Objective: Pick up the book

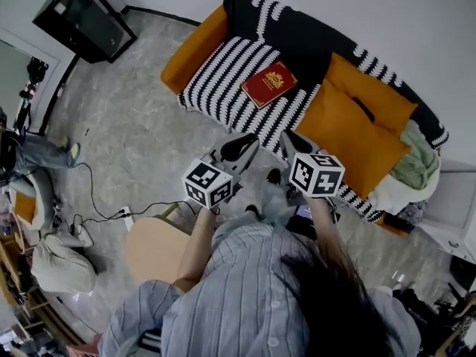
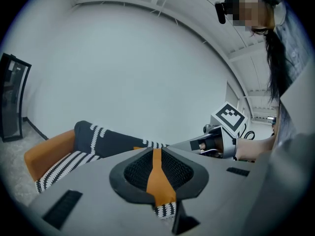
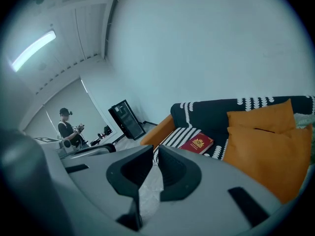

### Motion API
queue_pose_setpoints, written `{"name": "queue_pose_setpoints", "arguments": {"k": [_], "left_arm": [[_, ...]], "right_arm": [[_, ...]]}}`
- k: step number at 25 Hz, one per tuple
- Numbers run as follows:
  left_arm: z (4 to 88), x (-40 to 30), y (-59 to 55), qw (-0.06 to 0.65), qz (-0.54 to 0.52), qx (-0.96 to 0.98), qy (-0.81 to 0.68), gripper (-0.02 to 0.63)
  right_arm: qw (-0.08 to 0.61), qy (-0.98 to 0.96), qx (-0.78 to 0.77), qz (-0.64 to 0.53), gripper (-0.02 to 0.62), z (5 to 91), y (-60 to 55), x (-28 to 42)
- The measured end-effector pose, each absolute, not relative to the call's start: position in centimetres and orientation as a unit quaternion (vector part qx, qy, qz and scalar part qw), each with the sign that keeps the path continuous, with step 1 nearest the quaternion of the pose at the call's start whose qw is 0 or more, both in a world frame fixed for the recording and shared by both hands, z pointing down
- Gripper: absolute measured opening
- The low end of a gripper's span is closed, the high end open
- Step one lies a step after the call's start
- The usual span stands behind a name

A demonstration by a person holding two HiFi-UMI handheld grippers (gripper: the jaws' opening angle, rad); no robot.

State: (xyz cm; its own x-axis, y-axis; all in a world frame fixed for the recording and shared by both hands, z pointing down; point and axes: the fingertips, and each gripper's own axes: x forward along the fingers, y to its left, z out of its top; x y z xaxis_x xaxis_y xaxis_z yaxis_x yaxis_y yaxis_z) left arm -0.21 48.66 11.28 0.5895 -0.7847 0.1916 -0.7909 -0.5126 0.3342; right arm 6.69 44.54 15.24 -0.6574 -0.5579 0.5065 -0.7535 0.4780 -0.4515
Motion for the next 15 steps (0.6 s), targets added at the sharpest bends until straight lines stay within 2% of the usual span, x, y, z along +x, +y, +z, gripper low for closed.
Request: {"name": "queue_pose_setpoints", "arguments": {"k": [15], "left_arm": [[11.9,2.2,40.9,0.2,0.032,0.865,-0.46,0.044]], "right_arm": [[0.124,-0.846,0.367,0.366,0.043,15.6,35.8,8.3]]}}
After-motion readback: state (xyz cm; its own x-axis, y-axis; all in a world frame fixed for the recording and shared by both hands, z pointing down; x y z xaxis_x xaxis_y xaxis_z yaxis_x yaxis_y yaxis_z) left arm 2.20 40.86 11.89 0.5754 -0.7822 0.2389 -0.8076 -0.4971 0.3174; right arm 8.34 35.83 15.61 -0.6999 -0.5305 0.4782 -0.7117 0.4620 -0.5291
